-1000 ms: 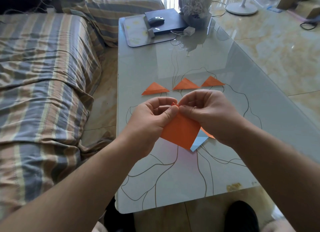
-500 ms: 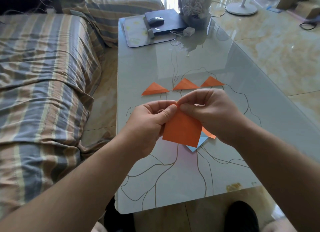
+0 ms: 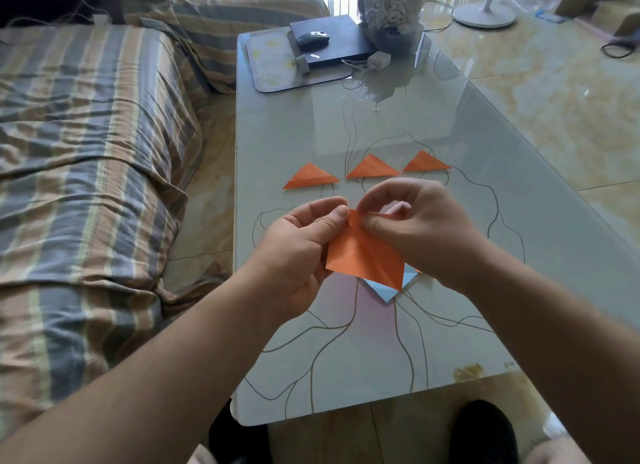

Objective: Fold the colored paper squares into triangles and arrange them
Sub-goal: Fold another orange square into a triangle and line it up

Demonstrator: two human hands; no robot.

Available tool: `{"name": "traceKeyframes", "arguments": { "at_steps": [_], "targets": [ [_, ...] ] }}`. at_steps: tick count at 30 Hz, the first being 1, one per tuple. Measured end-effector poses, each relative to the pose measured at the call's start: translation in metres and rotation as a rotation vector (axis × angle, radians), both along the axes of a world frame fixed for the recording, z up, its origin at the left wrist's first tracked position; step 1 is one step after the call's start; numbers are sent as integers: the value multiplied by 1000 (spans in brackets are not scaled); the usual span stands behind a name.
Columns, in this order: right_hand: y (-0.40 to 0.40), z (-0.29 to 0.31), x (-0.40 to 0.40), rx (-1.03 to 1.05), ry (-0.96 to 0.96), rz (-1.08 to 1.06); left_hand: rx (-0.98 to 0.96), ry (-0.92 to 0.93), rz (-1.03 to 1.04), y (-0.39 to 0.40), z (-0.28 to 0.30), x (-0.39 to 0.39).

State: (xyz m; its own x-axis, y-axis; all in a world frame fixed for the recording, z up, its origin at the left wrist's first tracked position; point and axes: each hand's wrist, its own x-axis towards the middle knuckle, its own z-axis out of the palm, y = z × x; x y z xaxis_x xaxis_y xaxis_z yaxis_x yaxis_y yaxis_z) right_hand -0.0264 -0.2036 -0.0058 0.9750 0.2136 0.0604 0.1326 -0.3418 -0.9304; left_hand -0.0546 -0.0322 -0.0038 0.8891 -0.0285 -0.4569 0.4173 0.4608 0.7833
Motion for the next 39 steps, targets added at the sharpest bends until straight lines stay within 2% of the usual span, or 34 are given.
{"name": "traceKeyframes", "arguments": {
  "at_steps": [6,10,15,22,39],
  "targets": [
    [2,1,-1,10,75,-29,120,-133,9,-1,-3,-3],
    [2,4,-2,29,85,3,84,-147,-6,-1,-5,-3],
    [0,3,-1,39,74,27,13,-122,16,-3,-2,-4],
    [3,0,1,-14,-22,-44,-113,-50,52,-7,0,-6],
    [6,1,-2,-83,-71,-96,-81,-27,96,-14,0,-12]
  ]
}}
